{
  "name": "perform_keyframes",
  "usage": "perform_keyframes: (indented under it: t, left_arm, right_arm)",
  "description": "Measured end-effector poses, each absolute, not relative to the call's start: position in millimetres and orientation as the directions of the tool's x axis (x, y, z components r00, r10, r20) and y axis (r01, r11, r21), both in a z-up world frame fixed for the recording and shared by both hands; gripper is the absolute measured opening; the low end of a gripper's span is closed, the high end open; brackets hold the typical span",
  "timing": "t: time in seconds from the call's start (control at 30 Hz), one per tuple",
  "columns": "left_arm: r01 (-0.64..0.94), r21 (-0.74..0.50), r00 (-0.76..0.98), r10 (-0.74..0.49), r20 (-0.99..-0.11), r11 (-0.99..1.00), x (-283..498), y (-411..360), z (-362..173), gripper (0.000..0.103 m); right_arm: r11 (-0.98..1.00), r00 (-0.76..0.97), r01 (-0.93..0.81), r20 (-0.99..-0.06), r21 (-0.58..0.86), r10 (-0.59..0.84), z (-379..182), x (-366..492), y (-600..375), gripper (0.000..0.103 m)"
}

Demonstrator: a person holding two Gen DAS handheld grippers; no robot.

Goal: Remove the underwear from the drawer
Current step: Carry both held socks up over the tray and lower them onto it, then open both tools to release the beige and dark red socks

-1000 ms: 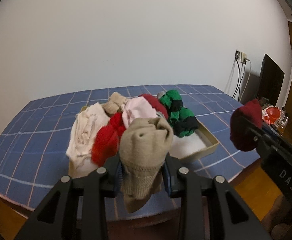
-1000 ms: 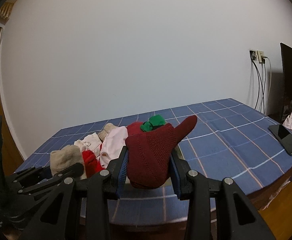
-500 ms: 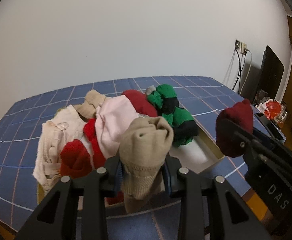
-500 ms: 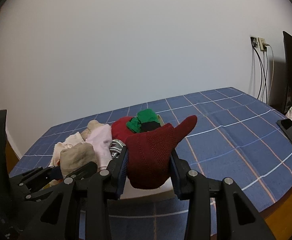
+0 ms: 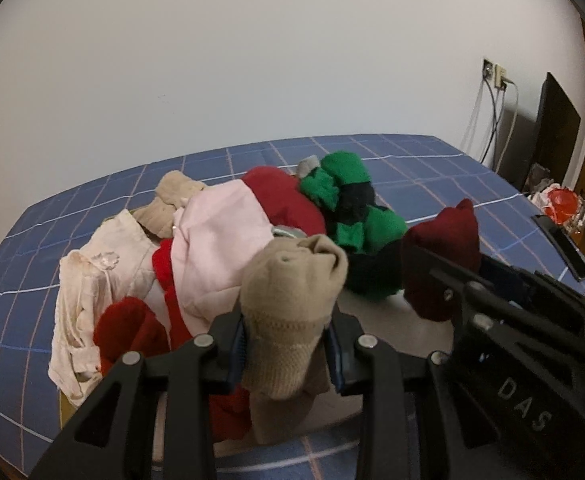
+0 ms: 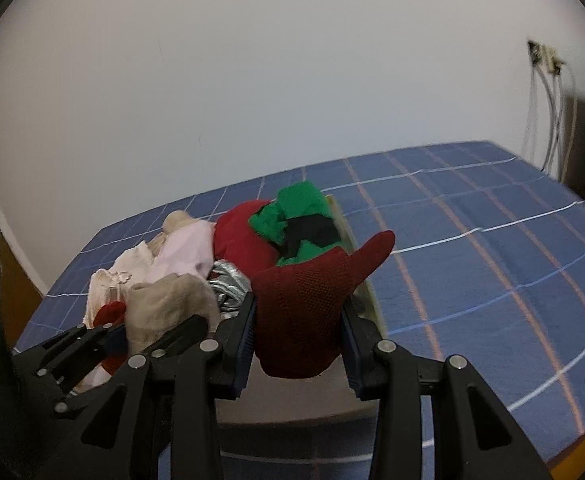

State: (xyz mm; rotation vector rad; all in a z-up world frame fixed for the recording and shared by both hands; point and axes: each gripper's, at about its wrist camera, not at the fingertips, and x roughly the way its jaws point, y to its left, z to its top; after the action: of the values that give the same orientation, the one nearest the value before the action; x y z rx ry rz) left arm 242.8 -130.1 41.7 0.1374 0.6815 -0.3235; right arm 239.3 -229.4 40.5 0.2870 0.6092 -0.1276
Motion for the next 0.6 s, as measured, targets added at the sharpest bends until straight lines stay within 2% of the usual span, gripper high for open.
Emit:
perform_keyframes:
  t: [0.3,0.43,0.57,0.6]
  left_arm:
    - [0.367,-0.043,0.66,-0.292,-0.692,0.929,261.4,-138.7,22.3,0.033]
    - [0.374,-0.01,0.659,-0.273,-0.701,0.927,262.9,-145.2,13.8,0.034]
    - [0.376,-0.001,0.671,-0.274,-0.689,0.926,261.1,-145.4,10.4,0.037]
    - [0.378,0.008,0.676,-0.27,-0.686,0.926,261.0,-145.7,9.4,0.037]
  right_arm:
    - [0.944,0.762,0.183,-0.647,0.276,0.041,22.9,269.7,-228.4,0.041]
    - [0.934,0.727,0.185,-0.682,0.307,0.08,8.8,278.3,-234.8,0.043]
    - [0.947,0.728,0.183,-0.684,0.264,0.05,7.9,277.5,-231.7,0.047]
    - [0.949,0.726,0.187,-0.687,0.254,0.041,7.3,277.7,-231.0,0.051]
